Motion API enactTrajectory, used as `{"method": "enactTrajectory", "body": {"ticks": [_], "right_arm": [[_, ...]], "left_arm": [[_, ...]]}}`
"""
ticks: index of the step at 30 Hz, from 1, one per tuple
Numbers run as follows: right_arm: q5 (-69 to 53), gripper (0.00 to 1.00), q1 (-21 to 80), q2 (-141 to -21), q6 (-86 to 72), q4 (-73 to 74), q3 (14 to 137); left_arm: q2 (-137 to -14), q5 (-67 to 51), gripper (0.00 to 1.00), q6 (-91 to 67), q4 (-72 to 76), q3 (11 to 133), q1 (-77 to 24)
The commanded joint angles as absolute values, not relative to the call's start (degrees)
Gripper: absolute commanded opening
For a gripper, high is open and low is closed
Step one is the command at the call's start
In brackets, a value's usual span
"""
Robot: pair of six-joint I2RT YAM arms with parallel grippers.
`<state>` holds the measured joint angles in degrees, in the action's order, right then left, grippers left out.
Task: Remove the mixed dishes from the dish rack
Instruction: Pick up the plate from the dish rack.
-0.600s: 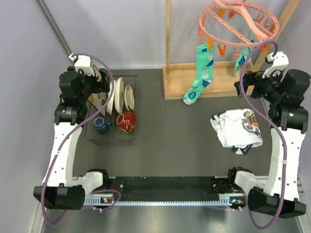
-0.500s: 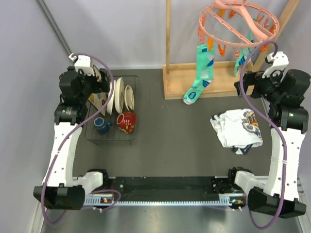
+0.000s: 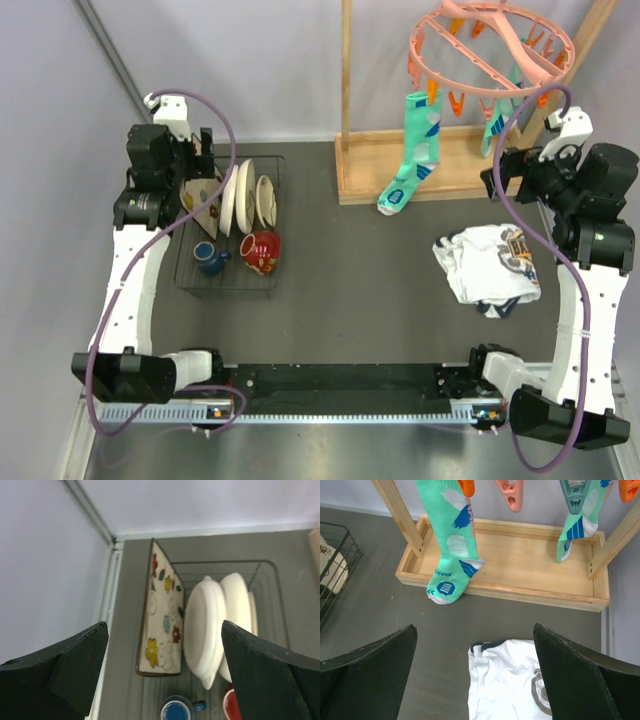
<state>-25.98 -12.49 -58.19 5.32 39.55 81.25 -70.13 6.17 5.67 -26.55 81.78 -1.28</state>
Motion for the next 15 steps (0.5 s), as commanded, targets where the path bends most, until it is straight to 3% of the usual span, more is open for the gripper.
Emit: {"method": "enactTrajectory", "body": {"ticks": [1, 15], "right_arm": [[-26.1, 0.99, -12.5, -58.6, 5.6, 39.6, 81.9], [-27.5, 0.99, -12.5, -58.9, 6.9, 39.9, 80.2]], "left_arm": [[-71.9, 14.0, 0.99, 10.1, -30.8, 86.7, -1.2], [-77.6, 15.3, 0.99, 20.3, -31.7, 89.9, -0.9]]}}
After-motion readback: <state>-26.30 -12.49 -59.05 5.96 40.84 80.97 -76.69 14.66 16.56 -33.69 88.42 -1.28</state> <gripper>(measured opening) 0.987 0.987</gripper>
